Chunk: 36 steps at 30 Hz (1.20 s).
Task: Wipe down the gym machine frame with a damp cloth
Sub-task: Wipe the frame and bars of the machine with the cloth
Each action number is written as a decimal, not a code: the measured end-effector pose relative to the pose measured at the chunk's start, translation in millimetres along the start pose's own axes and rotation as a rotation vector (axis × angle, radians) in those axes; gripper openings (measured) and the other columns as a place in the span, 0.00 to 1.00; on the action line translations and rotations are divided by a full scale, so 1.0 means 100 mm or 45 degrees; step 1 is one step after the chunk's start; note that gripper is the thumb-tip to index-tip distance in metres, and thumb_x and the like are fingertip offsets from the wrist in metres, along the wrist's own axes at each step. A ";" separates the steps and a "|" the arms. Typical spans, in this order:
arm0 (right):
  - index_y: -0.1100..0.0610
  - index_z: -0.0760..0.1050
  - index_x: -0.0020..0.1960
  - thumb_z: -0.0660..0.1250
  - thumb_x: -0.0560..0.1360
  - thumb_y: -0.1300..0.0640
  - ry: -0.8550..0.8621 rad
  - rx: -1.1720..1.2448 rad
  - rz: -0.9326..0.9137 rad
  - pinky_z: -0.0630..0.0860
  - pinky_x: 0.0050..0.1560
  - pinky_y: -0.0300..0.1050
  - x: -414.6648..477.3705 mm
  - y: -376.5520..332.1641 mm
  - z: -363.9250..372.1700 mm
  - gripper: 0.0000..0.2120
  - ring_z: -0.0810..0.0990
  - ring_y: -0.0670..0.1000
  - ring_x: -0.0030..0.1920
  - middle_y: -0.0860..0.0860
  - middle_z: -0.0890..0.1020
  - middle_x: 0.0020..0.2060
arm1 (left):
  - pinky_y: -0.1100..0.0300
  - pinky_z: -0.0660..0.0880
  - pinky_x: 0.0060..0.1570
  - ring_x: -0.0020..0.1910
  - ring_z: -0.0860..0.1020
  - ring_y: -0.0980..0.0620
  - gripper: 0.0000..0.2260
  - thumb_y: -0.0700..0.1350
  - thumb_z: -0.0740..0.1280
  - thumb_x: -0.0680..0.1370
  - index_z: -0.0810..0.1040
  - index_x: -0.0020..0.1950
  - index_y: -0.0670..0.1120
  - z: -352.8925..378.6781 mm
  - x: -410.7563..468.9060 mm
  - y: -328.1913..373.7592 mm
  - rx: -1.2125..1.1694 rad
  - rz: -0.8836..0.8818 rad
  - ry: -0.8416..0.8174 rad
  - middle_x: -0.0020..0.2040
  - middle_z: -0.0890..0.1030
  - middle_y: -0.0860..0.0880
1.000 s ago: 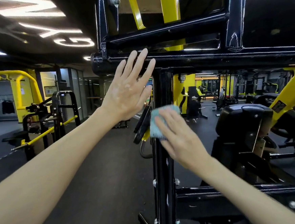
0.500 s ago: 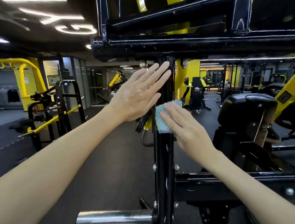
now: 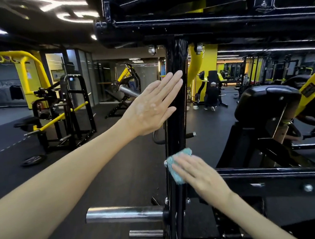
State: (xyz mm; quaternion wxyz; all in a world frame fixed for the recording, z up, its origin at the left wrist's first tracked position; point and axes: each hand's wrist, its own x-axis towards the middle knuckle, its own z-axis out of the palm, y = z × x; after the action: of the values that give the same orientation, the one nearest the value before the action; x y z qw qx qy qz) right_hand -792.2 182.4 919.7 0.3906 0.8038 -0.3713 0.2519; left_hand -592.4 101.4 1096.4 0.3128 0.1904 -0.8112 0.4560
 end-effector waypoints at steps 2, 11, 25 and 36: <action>0.65 0.73 0.68 0.45 0.83 0.69 0.080 -0.023 0.077 0.65 0.70 0.55 0.28 0.12 -0.16 0.22 0.68 0.60 0.70 0.61 0.75 0.67 | 0.51 0.49 0.77 0.80 0.51 0.44 0.27 0.51 0.48 0.85 0.48 0.80 0.38 0.00 0.00 -0.01 0.021 0.013 -0.004 0.81 0.52 0.41; 0.69 0.70 0.69 0.53 0.84 0.68 0.243 0.106 0.173 0.68 0.69 0.61 0.13 -0.11 0.15 0.16 0.68 0.63 0.71 0.64 0.72 0.68 | 0.50 0.50 0.78 0.80 0.50 0.45 0.27 0.50 0.49 0.85 0.48 0.80 0.38 0.02 -0.02 0.03 -0.003 -0.018 0.016 0.81 0.52 0.40; 0.65 0.72 0.68 0.51 0.83 0.68 0.196 0.094 0.241 0.66 0.72 0.56 0.12 -0.11 0.11 0.18 0.69 0.61 0.71 0.61 0.74 0.68 | 0.49 0.51 0.78 0.80 0.49 0.44 0.27 0.49 0.49 0.85 0.47 0.80 0.39 0.10 -0.19 0.22 -0.086 -0.064 -0.016 0.81 0.51 0.40; 0.62 0.66 0.71 0.41 0.83 0.69 0.001 0.105 0.158 0.71 0.65 0.56 -0.57 -0.54 0.45 0.23 0.67 0.57 0.72 0.58 0.74 0.68 | 0.50 0.50 0.79 0.80 0.49 0.45 0.27 0.49 0.50 0.85 0.46 0.80 0.39 0.15 -0.33 0.43 -0.117 -0.147 -0.054 0.81 0.50 0.40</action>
State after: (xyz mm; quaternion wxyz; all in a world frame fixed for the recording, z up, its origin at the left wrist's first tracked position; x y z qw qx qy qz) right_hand -778.4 190.9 830.9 0.3410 0.7945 -0.4096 0.2911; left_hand -598.8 110.8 1041.4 0.3297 0.2319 -0.8254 0.3952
